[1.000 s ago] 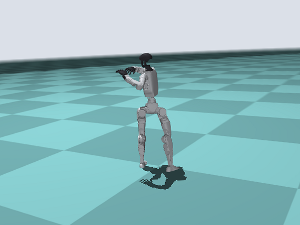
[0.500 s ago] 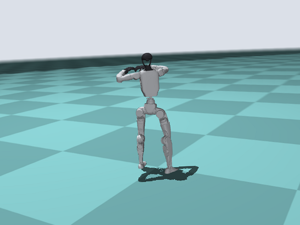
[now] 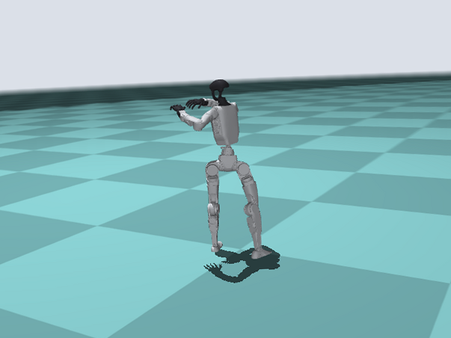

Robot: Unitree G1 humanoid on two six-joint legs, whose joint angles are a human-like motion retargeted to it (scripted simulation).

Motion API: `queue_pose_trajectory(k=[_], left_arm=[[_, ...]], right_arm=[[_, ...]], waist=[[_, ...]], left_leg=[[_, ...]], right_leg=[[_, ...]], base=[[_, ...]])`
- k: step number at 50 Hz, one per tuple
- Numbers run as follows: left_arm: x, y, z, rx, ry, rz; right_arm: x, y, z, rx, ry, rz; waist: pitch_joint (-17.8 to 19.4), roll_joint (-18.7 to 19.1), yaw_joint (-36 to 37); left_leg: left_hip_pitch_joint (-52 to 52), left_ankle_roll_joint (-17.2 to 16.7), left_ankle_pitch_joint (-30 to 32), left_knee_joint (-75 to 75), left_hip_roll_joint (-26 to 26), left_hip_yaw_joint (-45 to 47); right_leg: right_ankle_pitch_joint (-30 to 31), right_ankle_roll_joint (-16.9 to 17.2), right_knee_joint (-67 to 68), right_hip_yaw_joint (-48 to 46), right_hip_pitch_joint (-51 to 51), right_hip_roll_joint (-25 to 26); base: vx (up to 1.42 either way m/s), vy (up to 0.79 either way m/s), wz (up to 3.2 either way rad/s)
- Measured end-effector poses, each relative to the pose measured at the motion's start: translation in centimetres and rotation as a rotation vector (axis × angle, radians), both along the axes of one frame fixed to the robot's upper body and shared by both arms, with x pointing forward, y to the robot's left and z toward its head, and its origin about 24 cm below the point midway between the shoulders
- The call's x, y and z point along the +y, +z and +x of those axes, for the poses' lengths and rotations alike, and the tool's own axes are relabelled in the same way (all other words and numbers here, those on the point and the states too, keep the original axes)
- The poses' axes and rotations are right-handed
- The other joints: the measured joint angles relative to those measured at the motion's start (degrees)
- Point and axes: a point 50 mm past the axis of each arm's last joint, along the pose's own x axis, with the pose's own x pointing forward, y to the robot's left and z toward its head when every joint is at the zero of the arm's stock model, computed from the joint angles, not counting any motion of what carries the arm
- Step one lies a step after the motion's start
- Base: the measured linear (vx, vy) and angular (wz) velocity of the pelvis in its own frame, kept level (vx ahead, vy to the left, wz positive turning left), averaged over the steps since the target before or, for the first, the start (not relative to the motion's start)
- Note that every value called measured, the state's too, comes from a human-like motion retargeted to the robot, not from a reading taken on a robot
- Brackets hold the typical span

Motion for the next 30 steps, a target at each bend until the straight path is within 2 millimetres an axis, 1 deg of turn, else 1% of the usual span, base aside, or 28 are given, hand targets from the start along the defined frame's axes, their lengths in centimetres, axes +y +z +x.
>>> queue_pose_trajectory(k=[3,7,10,15,22,26,30], left_arm=[[1.6,-0.1,-1.1,-0.022,0.09,-0.029],[2.6,0.2,-2.1,-0.063,0.166,-0.029],[2.8,0.7,-2.5,-0.102,0.189,-0.02],[2.1,1.0,-2.5,-0.121,0.154,-0.019],[1.0,0.4,-1.8,-0.076,0.061,-0.037],[0.2,0.0,-1.2,-0.036,0.009,-0.013],[-0.9,0.1,-0.5,0.009,-0.056,0.013]], right_arm=[[1.3,0.0,-0.8,-0.004,0.055,-0.007],[2.5,-0.2,-1.4,0.003,0.103,-0.018],[3.0,0.0,-1.9,-0.013,0.125,-0.018],[3.0,0.2,-2.2,-0.031,0.134,-0.016],[2.1,0.0,-1.6,-0.018,0.103,-0.017],[1.0,-0.4,-0.8,0.006,0.058,-0.038],[-0.6,-0.9,0.0,0.024,-0.01,-0.077]], waist=[[0.52,-0.6,2.83],[-0.01,-0.94,4.84],[-0.1,-1.1,4.49],[-0.27,-0.67,2.41],[-0.21,0.74,-3.11],[-0.75,1.8,-8.54],[-2.29,2.79,-14.74]], left_leg=[[-0.5,-0.01,0.05,0.0,-0.6,-1.35],[-1.26,-0.18,0.36,0.0,-1.3,-3.2],[-1.52,-0.36,0.55,0.0,-1.59,-4.07],[-1.08,-0.5,0.47,0.0,-1.15,-2.98],[1.48,-1.09,-0.49,0.0,1.45,4.24],[3.69,-1.66,-1.14,0.0,3.51,9.82],[6.16,-1.15,-2.15,0.0,5.59,16.1]], right_leg=[[0.17,0.04,-0.43,-1.88,0.75,0.05],[0.45,-0.1,-1.01,-4.44,1.61,0.33],[0.51,-0.3,-1.18,-5.76,2.13,0.49],[0.39,-0.22,-0.98,-4.84,1.93,0.47],[0.31,0.83,-1.15,3.27,-0.34,0.65],[0.43,1.52,-1.57,9.57,-1.96,1.46],[0.61,2.29,-1.45,16.83,-4.23,2.45]], base=[[0.04,0.02,0.58],[0.03,0.02,0.55],[0.01,0.0,0.36],[0.0,-0.02,-0.16],[-0.02,-0.08,-1.02],[-0.01,-0.11,-1.4],[0.0,-0.12,-1.59]])
